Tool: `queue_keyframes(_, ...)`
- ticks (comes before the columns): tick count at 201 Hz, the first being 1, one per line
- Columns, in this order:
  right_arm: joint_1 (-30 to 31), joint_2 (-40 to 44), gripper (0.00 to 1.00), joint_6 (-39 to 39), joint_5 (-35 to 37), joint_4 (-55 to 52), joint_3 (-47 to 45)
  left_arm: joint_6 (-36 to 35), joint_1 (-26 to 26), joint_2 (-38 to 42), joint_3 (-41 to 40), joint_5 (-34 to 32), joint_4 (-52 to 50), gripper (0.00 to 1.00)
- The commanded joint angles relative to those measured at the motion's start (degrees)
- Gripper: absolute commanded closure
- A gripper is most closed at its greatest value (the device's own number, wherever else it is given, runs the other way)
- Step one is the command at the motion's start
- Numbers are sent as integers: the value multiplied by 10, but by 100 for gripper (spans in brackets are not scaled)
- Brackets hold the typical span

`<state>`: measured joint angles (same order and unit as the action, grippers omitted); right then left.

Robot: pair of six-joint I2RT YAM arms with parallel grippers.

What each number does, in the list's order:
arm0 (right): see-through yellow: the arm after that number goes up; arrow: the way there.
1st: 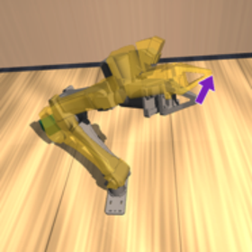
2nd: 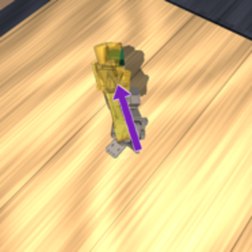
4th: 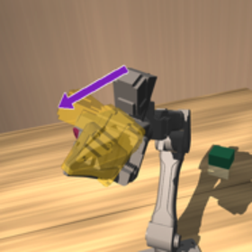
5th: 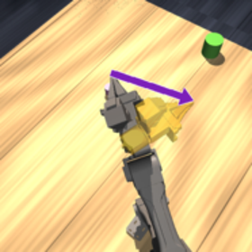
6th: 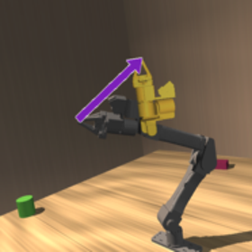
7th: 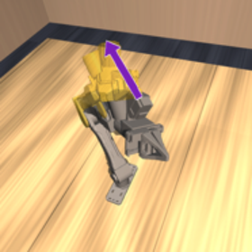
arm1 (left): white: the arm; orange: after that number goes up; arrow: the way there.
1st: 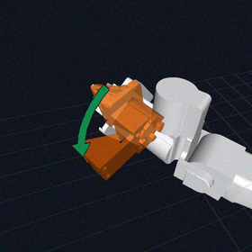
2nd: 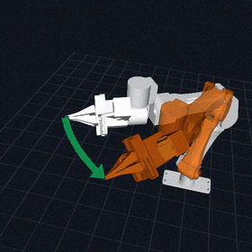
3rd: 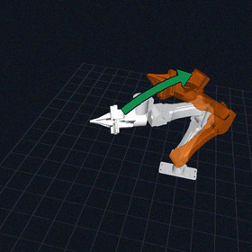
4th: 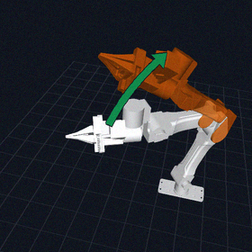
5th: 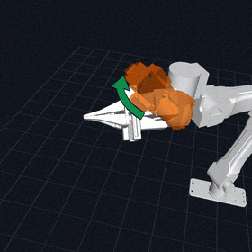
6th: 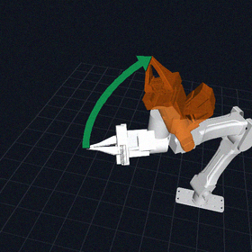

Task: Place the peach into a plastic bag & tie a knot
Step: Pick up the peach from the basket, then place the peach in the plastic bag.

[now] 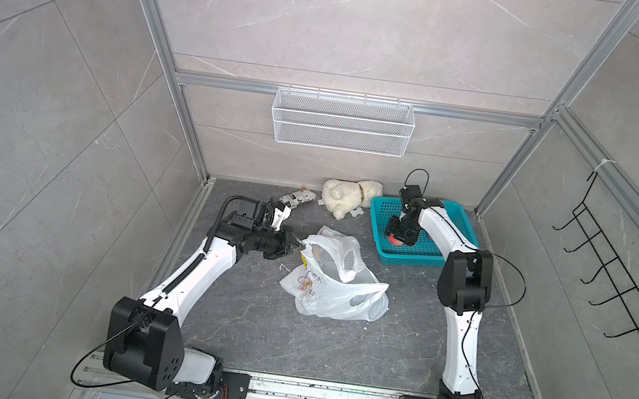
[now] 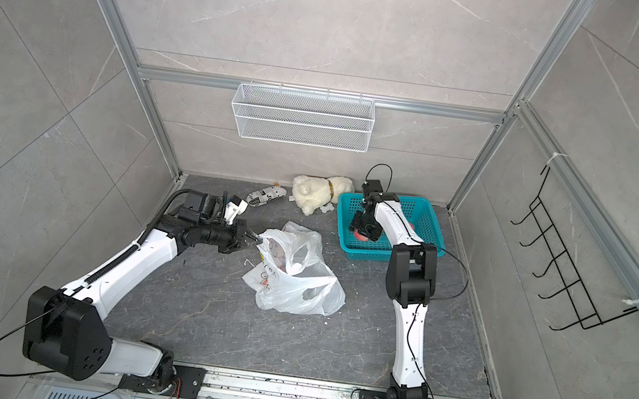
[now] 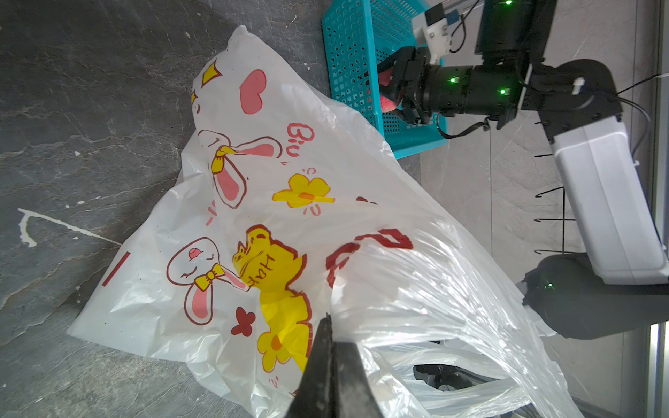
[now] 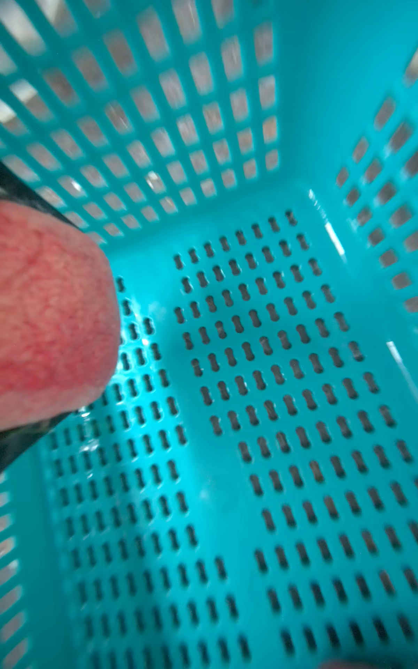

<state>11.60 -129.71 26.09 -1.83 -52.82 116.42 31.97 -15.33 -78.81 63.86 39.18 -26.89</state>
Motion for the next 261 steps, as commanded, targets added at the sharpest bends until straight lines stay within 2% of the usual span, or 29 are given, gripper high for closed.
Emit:
queue_keyframes(1, -1, 125, 47, 9, -30, 46, -77, 8, 3, 14, -3, 15, 10, 100)
queue_keyframes(45, 3, 419, 47, 21, -141, 170, -351, 9, 3, 13, -4, 13, 10, 100)
queue_keyframes(77, 21, 574, 48, 11, -187, 130, -451, 11, 3, 11, -4, 13, 13, 100)
queue_keyframes(101, 58, 643, 49, 2, -218, 87, -483, 13, 3, 9, -5, 15, 16, 100)
queue_keyframes(130, 127, 668, 49, -7, -217, 38, -487, 19, 4, 4, -8, 27, 26, 100)
queue_keyframes(158, 169, 666, 49, 3, -210, 30, -503, 25, 5, 3, -13, 35, 36, 100)
queue_keyframes(210, 235, 633, 49, 38, -231, 86, -522, 30, 4, 2, -15, 50, 45, 100)
queue_keyframes(261, 289, 546, 50, 73, -232, 165, -495, 37, 5, 2, -18, 61, 53, 100)
